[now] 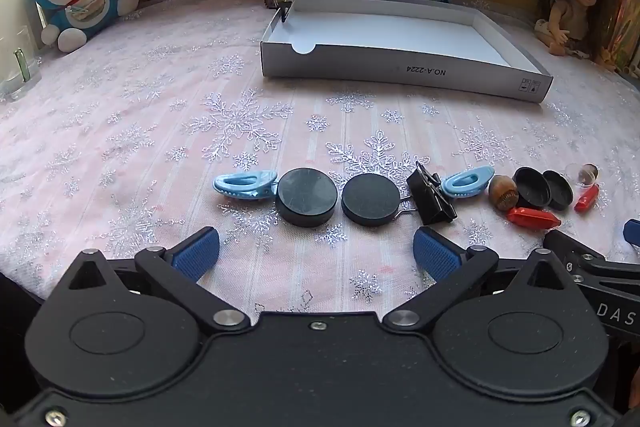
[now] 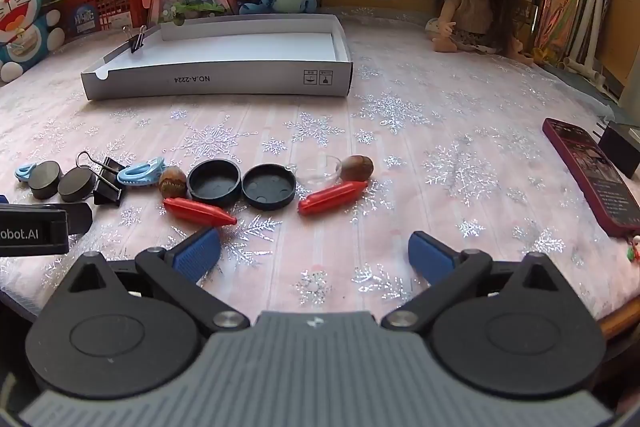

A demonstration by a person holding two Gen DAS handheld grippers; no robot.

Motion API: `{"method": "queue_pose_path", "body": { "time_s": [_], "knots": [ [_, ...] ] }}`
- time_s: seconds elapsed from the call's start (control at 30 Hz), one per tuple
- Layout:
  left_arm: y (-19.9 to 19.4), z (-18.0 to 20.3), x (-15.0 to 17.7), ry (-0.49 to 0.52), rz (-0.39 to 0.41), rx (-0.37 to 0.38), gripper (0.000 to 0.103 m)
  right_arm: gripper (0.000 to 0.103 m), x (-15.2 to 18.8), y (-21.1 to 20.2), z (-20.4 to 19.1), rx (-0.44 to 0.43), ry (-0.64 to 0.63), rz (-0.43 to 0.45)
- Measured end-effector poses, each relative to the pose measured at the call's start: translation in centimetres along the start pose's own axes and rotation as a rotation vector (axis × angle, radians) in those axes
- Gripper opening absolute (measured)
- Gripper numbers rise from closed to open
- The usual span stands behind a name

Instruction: Organize rigid objects

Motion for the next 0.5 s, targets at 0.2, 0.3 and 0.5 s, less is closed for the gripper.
{"method": "queue_pose_path", "body": {
  "time_s": [0.2,0.3,0.5],
  "knots": [
    [0.0,0.01,0.01,0.0,0.0,-0.001,0.103,0.103,-0.07,-0.03,0.55,0.006,0.005,-0.003],
    [0.0,0.01,0.01,0.001,0.0,-0.001,0.103,0.103,-0.06,-0.01,0.49,0.007,0.005,-0.003],
    [0.0,0.01,0.01,0.001,0.0,-0.001,0.103,0.103,-0.06,0.01,0.52,0.007,0.005,-0.005]
  ]
}}
Point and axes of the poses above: each gripper's, at about its wrist camera, not at the fingertips, and y roughly the way its jaws point, z to its right, x to its underside, the point moved 1 cm from there along y, roughly the way its jaws point, and after that the axes turned 10 degrees about -x, right-handed, at the moved point
